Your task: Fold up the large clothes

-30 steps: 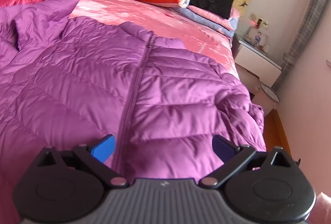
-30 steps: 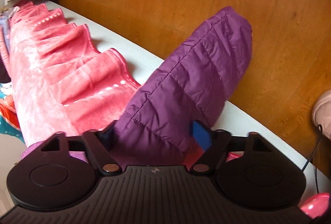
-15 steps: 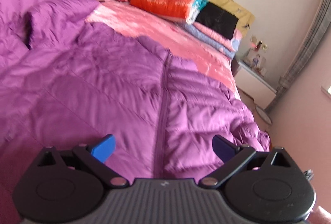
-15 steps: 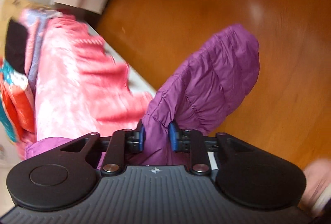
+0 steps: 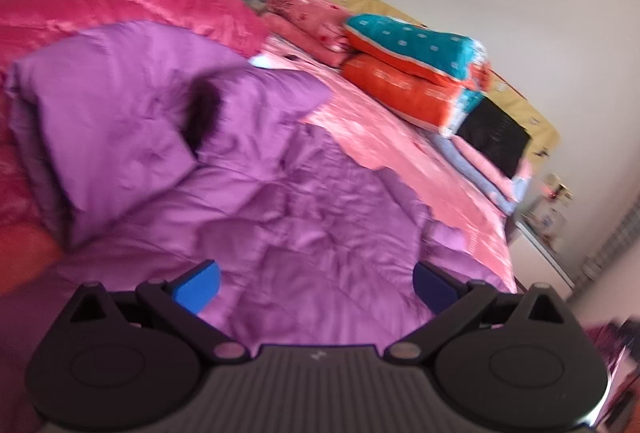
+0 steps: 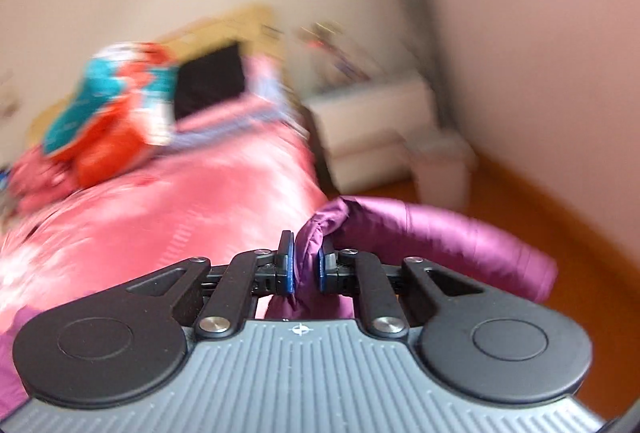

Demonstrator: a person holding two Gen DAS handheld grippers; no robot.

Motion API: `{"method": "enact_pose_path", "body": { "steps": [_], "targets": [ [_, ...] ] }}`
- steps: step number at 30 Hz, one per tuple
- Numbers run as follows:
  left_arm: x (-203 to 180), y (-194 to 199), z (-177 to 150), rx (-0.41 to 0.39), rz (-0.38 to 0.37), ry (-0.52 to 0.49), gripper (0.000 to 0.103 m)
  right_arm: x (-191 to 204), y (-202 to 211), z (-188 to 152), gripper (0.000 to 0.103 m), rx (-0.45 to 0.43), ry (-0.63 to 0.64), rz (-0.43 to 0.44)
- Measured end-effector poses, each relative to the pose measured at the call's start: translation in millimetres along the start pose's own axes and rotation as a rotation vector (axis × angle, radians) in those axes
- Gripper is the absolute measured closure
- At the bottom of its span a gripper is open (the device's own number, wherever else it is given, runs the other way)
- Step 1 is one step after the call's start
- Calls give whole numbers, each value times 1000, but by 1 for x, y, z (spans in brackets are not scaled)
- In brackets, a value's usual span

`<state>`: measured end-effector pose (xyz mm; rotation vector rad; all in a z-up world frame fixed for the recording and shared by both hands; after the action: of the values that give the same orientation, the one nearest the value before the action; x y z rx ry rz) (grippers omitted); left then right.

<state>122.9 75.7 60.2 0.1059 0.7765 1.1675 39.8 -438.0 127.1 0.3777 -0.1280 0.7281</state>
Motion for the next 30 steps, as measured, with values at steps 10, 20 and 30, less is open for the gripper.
{"method": "enact_pose_path", "body": {
  "steps": [10, 20, 30],
  "targets": [
    [31, 2, 15, -6, 9, 119, 1, 253, 37, -36, 90, -149, 729, 434],
    [54, 0, 24, 7, -6, 244, 1, 309, 94, -188, 88, -79, 1187, 659],
    [48, -5, 18, 40, -21, 219, 1, 280, 102, -190, 22, -23, 1095, 603]
  ]
}}
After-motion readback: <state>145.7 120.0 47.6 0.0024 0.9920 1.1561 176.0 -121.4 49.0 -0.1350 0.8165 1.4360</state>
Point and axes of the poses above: each gripper's, at about its wrist camera, not at the fingertips, and y roughly against the way its jaws point, x to its left, z to its top, the point moved 6 cm from there along -y, roughly the way its jaws point, and after that the axes turned 3 degrees about -x, right-handed, at the moved point
